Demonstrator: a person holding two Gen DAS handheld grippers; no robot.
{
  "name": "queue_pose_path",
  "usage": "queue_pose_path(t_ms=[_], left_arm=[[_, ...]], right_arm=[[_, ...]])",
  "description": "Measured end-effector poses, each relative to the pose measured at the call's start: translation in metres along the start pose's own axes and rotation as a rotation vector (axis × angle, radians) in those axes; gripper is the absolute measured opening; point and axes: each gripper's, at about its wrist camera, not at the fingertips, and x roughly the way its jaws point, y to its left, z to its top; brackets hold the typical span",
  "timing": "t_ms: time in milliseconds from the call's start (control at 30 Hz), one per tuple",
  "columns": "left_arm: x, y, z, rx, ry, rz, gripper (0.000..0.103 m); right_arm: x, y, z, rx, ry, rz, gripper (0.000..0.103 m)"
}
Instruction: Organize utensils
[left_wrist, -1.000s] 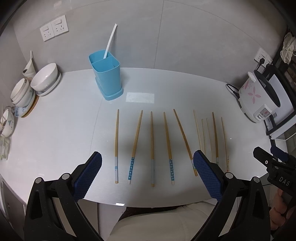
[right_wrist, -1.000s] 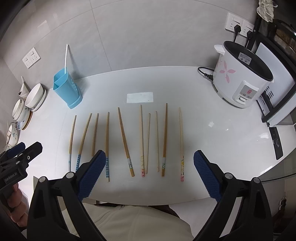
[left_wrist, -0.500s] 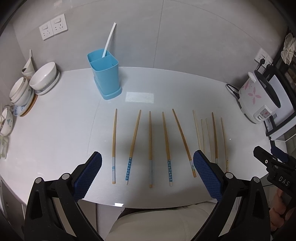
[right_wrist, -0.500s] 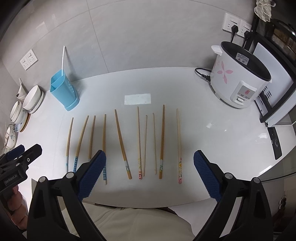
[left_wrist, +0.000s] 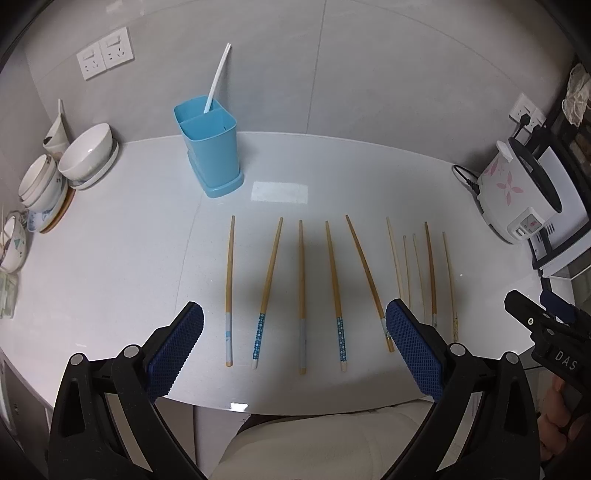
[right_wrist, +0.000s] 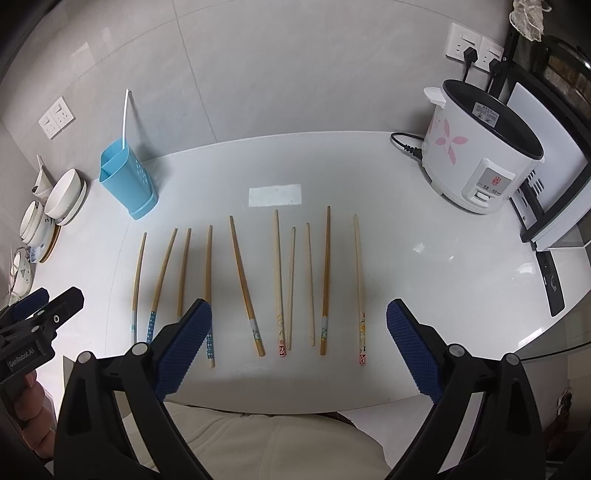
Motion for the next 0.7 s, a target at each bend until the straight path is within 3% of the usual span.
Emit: queue_pose_path(t_ms=[700], left_arm=[[0.0040,0.0017,-0.0015,0.013,0.013,-0.004,0.097]], right_arm=[[0.0050,0.0027,0.0008,0.000,0.002,0.003,0.092]])
